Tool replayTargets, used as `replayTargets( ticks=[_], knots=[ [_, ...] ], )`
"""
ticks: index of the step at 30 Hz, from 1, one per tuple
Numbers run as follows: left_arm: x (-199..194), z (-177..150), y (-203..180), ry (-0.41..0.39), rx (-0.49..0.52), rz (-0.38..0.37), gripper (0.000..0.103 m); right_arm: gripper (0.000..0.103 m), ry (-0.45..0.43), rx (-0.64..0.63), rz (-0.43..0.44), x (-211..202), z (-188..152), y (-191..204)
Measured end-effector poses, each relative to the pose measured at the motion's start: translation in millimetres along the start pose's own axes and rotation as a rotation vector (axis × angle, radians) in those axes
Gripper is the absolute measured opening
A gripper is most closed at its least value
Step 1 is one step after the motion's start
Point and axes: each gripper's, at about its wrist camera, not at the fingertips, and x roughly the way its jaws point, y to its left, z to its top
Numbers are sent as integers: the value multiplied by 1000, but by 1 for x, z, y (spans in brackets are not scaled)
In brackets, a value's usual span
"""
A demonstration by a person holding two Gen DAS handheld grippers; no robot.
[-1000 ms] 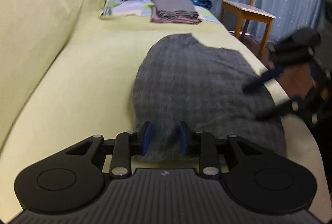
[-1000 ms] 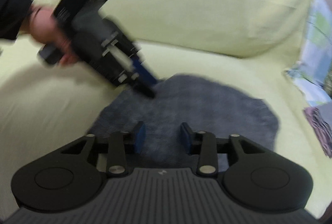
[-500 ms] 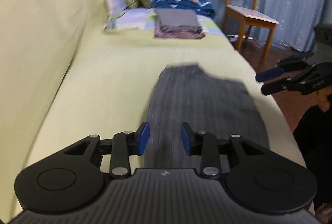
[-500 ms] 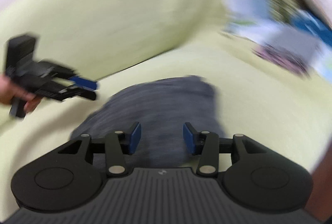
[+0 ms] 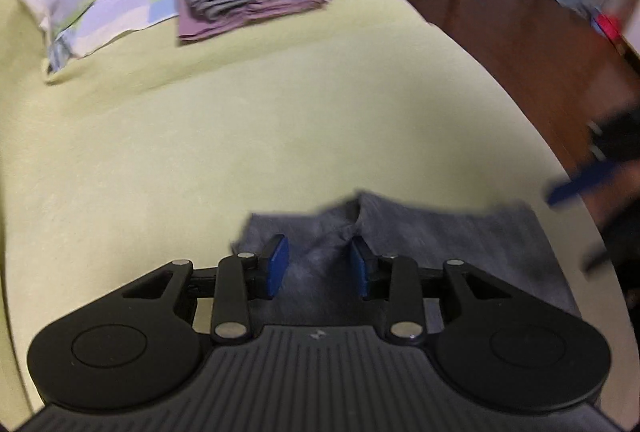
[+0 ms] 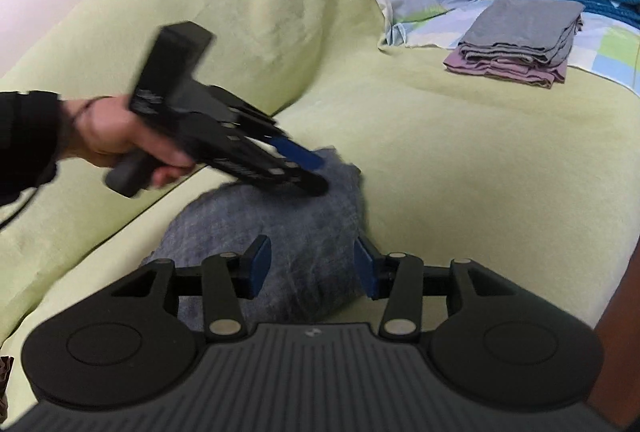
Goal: Fold clothes
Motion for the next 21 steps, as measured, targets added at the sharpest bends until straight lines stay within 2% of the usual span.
replayTargets(
  ticks=[4,5,8,13,14,18,21],
  knots=[
    [-16,-5,3,-41,-75,-1,43,44,-3,0,1,-16,-6,5],
    [-33,-10,4,-69,-99,6,43,45,-1,-5,3,-16,-6,7],
    [-58,-23,9,-80,-135,63,43,46,4,-19,9,-16,-4,12],
    [-111,-76,-1,-130,-237,84,43,48,19,-89,73,-7,-6,37],
    [-125,-98,-14,-134,-256,88,43,49,35,-113,80,-4,-6,42],
    [-136,-153,-46,-98,-278,85,43,48,104,-187,101,10,-14,68],
    [-132,-185,-58,-93,-305,101,43,48,122,-267,137,13,-23,96]
  ],
)
